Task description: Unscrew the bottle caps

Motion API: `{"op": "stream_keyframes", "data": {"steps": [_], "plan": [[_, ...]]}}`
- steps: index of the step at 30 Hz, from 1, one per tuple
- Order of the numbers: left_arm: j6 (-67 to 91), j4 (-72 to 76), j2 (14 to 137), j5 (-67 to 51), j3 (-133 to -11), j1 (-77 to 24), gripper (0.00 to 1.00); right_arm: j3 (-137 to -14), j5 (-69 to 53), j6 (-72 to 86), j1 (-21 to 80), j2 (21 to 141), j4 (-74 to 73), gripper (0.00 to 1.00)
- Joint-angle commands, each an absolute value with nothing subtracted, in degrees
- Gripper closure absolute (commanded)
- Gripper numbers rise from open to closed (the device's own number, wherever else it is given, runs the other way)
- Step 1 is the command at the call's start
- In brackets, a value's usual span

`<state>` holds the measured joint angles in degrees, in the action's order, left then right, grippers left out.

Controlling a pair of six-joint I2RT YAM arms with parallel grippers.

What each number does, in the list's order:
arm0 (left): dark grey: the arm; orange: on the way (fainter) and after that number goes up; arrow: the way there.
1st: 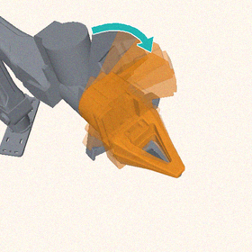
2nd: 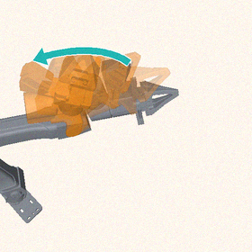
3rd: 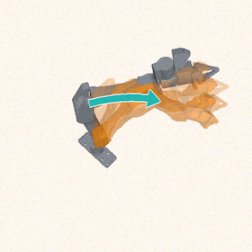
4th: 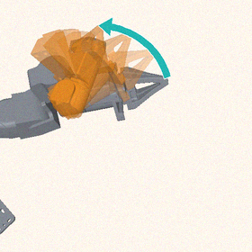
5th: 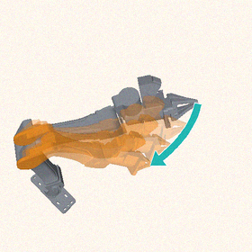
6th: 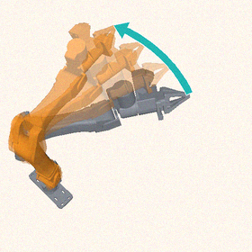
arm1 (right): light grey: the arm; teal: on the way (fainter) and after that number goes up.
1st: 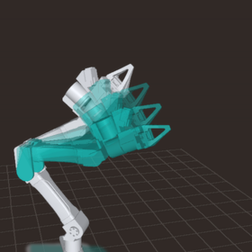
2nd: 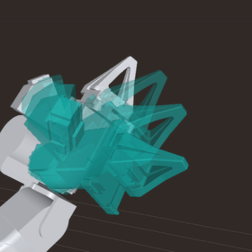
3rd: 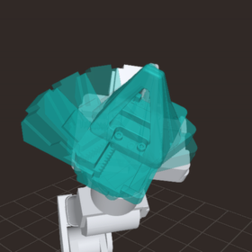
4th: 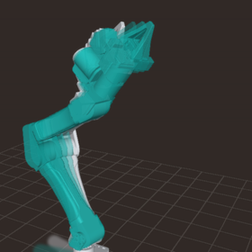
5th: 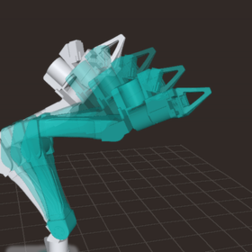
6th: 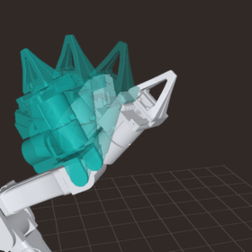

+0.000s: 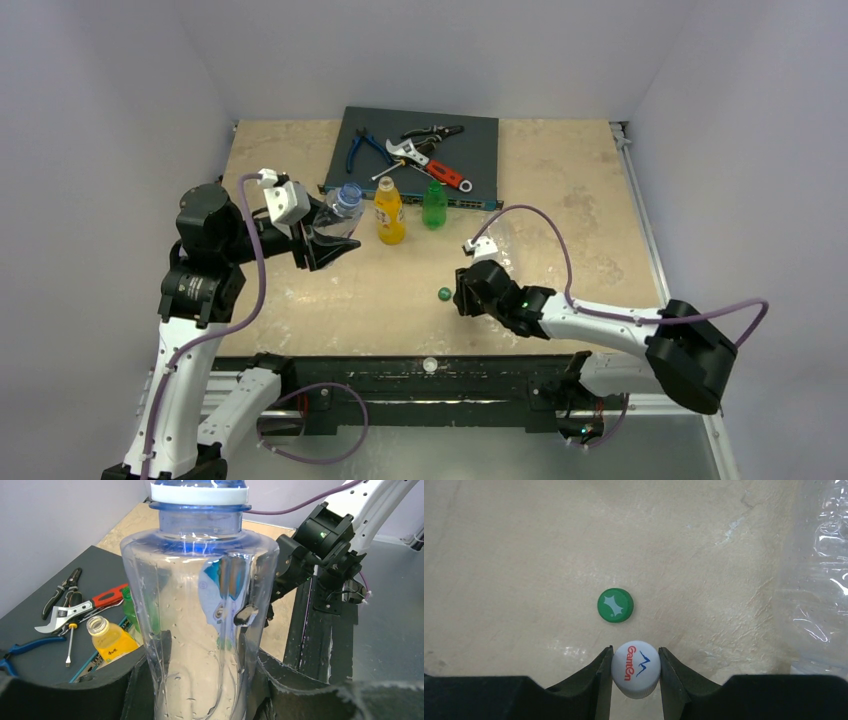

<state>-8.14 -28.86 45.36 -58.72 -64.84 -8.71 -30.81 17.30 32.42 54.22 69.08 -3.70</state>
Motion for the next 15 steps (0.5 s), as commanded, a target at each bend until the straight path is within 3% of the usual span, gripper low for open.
{"op": "stream_keyframes", "data": {"steps": [1,8,15], "plan": [[-9.7,-28.7,45.0,-59.7,-66.2,-8.8,0.99,-30.9,23.1,35.1,54.1,73.2,0.9,0.88],[-9.8,-28.7,45.4,-59.9,-66.3,-8.8,0.99,-35.5,26.4,36.1,55.9,79.5,-1.5,0.81],[-9.1,-27.6,45.5,-59.8,-66.3,-8.8,0.98,-35.6,29.1,38.7,59.0,81.9,-2.6,0.62]]}}
